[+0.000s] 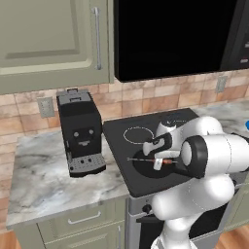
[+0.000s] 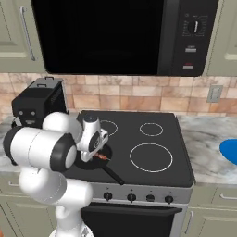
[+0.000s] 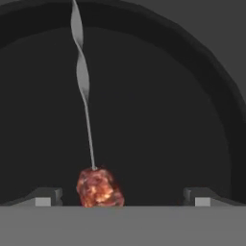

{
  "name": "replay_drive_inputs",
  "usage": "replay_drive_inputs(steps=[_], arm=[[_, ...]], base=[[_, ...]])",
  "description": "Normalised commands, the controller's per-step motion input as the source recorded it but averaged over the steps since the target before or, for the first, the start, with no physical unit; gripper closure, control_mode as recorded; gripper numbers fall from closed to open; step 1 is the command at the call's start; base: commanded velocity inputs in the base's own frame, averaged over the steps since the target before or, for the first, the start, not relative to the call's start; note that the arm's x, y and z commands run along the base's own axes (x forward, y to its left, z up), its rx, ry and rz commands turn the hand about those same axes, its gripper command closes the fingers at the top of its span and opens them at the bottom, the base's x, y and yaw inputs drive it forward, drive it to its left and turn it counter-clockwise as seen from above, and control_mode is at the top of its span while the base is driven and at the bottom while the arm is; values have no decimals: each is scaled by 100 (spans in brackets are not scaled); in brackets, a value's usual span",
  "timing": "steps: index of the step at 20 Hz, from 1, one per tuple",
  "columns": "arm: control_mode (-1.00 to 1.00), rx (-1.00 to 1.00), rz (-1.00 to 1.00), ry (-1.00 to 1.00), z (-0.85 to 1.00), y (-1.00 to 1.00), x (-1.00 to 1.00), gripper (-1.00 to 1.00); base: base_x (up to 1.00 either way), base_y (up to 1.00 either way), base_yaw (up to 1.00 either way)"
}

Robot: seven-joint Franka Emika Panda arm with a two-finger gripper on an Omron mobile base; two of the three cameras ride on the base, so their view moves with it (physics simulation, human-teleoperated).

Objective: Place the cold items (bell pepper and tangerine) from the fridge in one tupperware on the dining counter. Place the warm items (kebab skewer and hot dog) in the stove area in another tupperware.

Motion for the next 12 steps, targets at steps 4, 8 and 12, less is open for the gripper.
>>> replay_drive_inputs(steps=[4, 8, 12], arm=[[-100, -7, 0, 1, -27, 5, 0, -100], [-100, -9, 0, 1, -28, 6, 0, -100], [-100, -12, 0, 2, -29, 8, 0, 100]], base=[[0, 0, 0], [0, 0, 0], [0, 0, 0]])
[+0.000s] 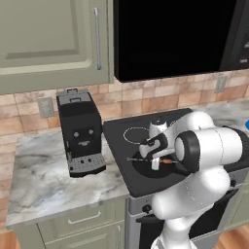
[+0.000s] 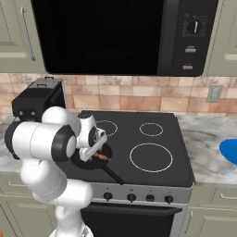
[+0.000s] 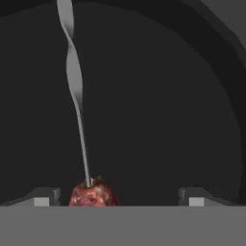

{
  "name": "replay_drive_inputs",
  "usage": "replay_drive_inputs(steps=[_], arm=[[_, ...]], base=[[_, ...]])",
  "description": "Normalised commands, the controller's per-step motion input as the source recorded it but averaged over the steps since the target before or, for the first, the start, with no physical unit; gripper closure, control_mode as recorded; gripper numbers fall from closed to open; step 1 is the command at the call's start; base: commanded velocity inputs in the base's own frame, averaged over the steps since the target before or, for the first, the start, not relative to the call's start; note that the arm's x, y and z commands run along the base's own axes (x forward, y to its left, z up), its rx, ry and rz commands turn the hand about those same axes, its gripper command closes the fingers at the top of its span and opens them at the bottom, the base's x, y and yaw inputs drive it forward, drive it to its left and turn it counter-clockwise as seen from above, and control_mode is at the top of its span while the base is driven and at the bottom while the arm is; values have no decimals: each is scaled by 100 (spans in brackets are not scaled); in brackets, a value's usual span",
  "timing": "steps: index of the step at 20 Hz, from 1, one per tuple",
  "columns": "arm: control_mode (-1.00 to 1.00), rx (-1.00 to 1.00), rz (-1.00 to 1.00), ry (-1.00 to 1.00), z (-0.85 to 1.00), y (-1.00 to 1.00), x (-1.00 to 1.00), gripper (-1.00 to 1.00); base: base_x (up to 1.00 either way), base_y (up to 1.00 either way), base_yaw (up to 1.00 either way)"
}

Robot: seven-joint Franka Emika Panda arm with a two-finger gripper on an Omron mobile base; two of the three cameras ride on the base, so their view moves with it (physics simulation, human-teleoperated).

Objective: Place the cold items (bell pepper and tangerine) from the fridge in one tupperware on the dining counter. Place the warm items (kebab skewer and hot dog) in the stove area in another tupperware.

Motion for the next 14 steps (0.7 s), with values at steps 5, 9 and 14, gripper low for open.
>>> replay_drive_inputs(steps=[5, 9, 14], arm=[[-100, -1, 0, -2, -22, -1, -1, 100], [-100, 5, 0, -5, -4, -4, -5, 100], [-100, 6, -2, -4, 7, -12, -29, 100]], base=[[0, 0, 0], [0, 0, 0], [0, 0, 0]])
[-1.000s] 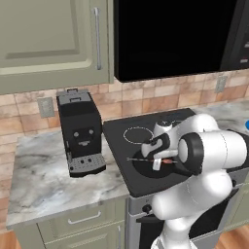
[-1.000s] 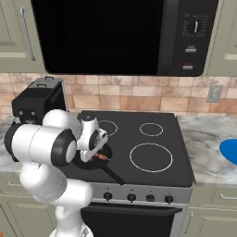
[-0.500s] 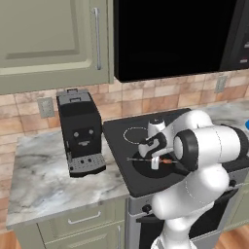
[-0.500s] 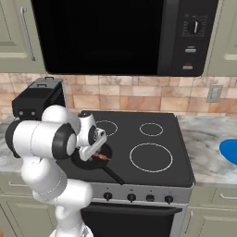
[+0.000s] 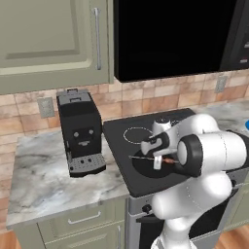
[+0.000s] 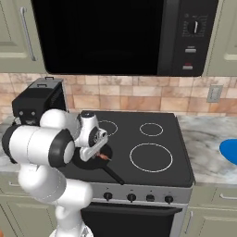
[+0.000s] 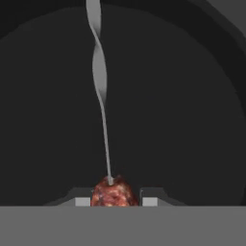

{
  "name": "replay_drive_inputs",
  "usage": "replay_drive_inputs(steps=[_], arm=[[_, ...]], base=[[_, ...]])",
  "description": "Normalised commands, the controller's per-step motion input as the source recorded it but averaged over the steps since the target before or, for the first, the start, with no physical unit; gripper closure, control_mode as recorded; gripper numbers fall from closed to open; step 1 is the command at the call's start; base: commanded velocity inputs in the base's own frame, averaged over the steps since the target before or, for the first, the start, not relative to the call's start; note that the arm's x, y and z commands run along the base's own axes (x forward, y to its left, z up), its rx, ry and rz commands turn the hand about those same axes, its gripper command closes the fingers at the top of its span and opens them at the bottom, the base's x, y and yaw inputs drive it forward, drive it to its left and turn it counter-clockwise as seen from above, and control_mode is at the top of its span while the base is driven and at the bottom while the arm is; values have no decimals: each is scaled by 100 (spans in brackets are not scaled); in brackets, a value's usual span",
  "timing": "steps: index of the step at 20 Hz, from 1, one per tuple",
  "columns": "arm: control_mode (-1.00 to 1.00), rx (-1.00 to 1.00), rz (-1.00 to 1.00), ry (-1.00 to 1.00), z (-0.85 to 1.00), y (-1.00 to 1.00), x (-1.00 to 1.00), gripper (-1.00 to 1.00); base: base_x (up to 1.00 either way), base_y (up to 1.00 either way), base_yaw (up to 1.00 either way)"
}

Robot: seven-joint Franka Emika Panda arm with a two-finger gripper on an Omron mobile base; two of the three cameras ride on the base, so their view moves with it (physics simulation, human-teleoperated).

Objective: Place the cold items (bell pepper and tangerine) from the fridge in one tupperware on the dining counter. Place the warm items (kebab skewer and hot dog) in the stove area in another tupperware.

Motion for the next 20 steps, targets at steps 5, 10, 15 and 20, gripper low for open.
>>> replay_drive_inputs(steps=[5, 10, 15, 20], arm=[[-100, 0, -3, -3, 42, -15, -41, 100], [-100, 0, -3, -1, 77, -10, -39, 100], [-100, 0, 0, 0, 83, 0, -44, 100], [-100, 0, 0, 0, 74, 0, -53, 100]], base=[[0, 0, 0], [0, 0, 0], [0, 0, 0], [0, 0, 0]])
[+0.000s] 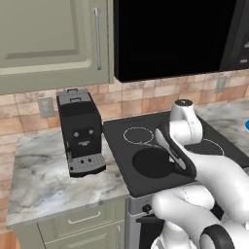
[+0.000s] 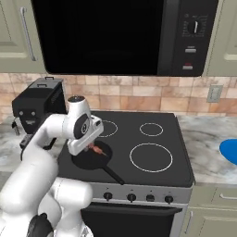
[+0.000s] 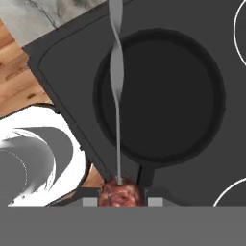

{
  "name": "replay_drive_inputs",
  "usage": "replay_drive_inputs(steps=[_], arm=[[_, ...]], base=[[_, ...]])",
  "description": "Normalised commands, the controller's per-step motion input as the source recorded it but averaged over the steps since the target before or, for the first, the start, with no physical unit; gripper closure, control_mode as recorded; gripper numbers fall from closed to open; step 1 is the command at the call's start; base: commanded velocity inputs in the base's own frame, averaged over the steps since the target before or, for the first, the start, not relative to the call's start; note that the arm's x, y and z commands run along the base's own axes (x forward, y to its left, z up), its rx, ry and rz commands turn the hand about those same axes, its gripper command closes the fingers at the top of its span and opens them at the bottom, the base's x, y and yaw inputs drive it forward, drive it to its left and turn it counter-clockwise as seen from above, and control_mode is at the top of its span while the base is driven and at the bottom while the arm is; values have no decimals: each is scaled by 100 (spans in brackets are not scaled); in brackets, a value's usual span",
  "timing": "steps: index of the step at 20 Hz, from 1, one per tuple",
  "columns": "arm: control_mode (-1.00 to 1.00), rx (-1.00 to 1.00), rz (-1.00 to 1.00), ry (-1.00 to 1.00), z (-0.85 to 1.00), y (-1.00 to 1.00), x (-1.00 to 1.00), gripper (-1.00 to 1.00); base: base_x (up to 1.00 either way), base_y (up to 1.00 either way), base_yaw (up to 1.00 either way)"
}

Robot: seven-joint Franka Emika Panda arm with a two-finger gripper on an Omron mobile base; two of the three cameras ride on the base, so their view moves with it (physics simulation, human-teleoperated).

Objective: Place the cold items (bell pepper and tangerine) from the fridge in one tupperware on the dining counter. Place the warm items (kebab skewer and hot dog) in the stove area in another tupperware.

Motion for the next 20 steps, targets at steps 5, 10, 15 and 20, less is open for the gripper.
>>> replay_drive_inputs(steps=[5, 10, 15, 20], arm=[[-100, 0, 0, 0, 61, 0, -58, 100], [-100, 0, 0, 0, 51, 12, -61, 100], [-100, 0, 0, 0, 28, 19, -61, 100], [100, 0, 0, -4, 5, 11, -40, 100]], base=[[0, 0, 0], [0, 0, 0], [0, 0, 0], [-33, 19, 7]])
